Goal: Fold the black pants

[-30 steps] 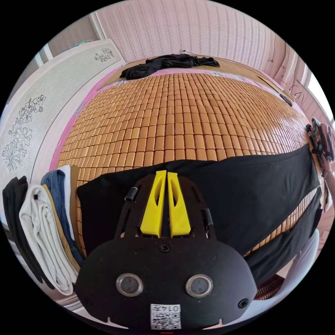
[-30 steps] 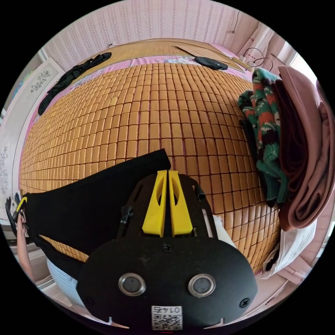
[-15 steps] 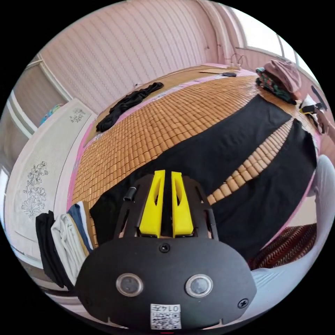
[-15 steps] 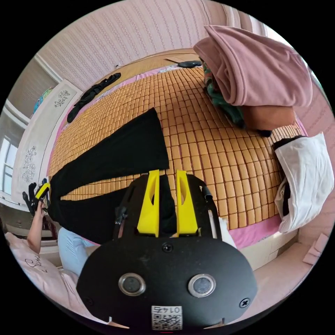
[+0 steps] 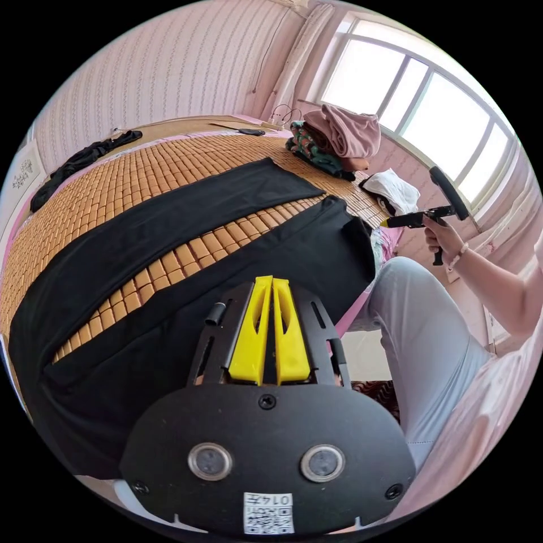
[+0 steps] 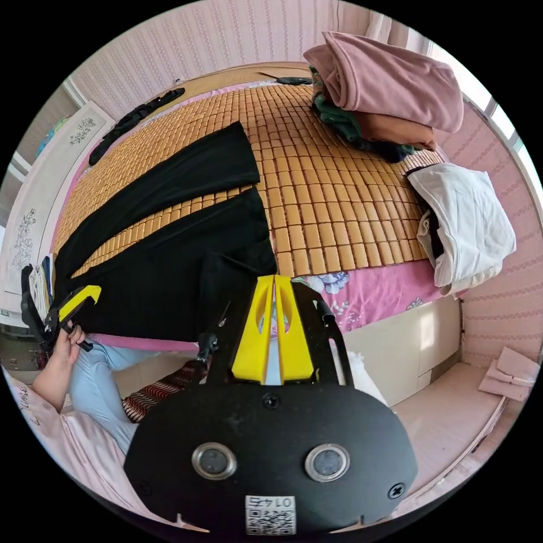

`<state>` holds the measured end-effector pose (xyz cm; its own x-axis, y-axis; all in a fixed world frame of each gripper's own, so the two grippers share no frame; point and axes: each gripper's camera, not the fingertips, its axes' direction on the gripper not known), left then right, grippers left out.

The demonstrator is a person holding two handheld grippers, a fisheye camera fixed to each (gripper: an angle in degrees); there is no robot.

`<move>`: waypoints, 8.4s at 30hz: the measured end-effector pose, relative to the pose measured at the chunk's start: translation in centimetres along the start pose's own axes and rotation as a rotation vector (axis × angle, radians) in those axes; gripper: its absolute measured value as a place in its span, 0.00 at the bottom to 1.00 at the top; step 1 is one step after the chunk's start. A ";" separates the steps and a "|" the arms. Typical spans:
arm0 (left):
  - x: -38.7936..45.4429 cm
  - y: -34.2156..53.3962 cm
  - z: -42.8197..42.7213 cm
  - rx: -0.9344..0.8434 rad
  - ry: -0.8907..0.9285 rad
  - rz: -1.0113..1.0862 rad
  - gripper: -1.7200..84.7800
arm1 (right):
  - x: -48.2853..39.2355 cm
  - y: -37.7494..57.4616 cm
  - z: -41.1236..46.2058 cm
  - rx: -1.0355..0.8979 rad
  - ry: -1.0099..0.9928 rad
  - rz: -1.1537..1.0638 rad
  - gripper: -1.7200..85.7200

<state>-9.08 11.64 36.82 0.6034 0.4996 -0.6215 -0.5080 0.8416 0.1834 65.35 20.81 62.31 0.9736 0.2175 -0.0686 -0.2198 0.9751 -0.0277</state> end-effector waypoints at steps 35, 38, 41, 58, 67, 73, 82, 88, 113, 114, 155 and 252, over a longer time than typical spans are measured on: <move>-23.1 12.7 -30.2 0.288 -0.192 -0.656 0.08 | 7.9 3.1 5.9 -0.233 -0.177 0.168 0.13; -27.8 20.9 -36.5 0.300 -0.290 -0.957 0.11 | 7.8 2.9 5.7 -0.226 -0.185 0.138 0.07; -29.9 28.5 -41.3 0.346 -0.382 -1.180 0.13 | 8.1 2.9 5.1 -0.202 -0.210 0.154 0.03; -38.6 39.2 -48.9 0.444 -0.166 -1.409 0.04 | 7.0 0.0 0.1 -0.158 -0.190 0.151 0.02; -36.0 32.1 -57.9 0.404 -0.203 -1.087 0.01 | 4.6 -4.3 -3.0 -0.111 -0.095 0.011 0.02; -35.8 24.9 -60.8 0.427 -0.299 -0.967 0.01 | 2.8 -10.9 -5.1 -0.010 -0.082 -0.072 0.02; -43.7 14.9 -57.4 0.381 -0.323 -0.966 0.03 | -0.4 -23.2 -1.9 -0.026 -0.111 -0.093 0.02; -45.4 13.8 -53.4 0.402 -0.377 -1.114 0.12 | 0.6 -24.4 2.4 0.005 -0.205 0.063 0.15; -40.8 14.3 -38.0 0.158 -0.197 -1.160 0.03 | -3.2 -12.9 5.1 0.021 -0.036 -0.130 0.07; -40.6 14.1 -37.9 0.145 -0.206 -1.151 0.02 | -3.4 -12.8 4.8 0.010 -0.031 -0.153 0.07; -2.0 -6.9 -1.6 -0.410 -0.190 0.437 0.04 | 4.8 1.8 -0.5 0.199 -0.134 0.063 0.02; -7.1 11.5 11.4 -0.164 -0.143 -0.155 0.01 | -63.9 -9.0 11.5 -0.221 -0.004 -1.064 0.01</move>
<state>-12.22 20.08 52.00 0.7569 0.4008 -0.5163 -0.4882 0.8719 -0.0388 5.82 -1.43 78.37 0.6719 -0.7339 0.0996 0.7308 0.6351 -0.2502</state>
